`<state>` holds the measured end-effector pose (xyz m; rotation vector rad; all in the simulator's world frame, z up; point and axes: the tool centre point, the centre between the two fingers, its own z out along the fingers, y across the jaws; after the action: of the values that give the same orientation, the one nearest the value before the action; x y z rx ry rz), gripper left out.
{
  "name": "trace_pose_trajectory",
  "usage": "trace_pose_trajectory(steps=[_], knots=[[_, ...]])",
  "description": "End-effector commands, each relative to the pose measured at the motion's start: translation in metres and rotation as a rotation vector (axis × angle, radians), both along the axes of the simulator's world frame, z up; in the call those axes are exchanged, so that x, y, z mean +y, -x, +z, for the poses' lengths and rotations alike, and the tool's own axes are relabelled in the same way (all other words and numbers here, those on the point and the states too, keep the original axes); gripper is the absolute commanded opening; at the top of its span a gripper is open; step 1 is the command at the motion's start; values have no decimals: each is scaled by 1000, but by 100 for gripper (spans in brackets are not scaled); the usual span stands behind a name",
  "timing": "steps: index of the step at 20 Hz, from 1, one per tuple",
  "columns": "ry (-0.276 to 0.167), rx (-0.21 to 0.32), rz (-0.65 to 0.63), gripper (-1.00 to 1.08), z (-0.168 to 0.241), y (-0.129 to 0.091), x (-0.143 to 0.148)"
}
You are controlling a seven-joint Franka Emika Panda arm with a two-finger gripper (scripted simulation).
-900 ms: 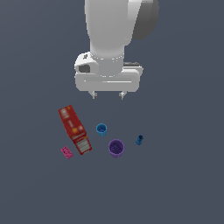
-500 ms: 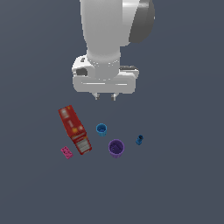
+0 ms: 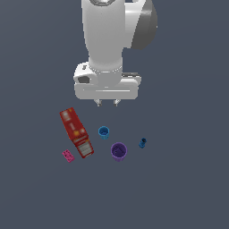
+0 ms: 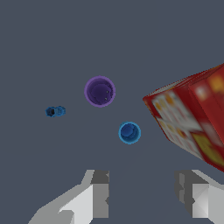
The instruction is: Pick up a designated object from a clutter of objects.
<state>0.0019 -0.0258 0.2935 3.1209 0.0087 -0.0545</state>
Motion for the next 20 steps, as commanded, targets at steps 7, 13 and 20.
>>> trace_pose_trajectory(steps=[7, 13, 20], knots=[[-2, -6, 84, 28, -37, -31, 2], [-6, -13, 181, 28, -85, -61, 6], [-15, -23, 286, 28, -144, -89, 10]])
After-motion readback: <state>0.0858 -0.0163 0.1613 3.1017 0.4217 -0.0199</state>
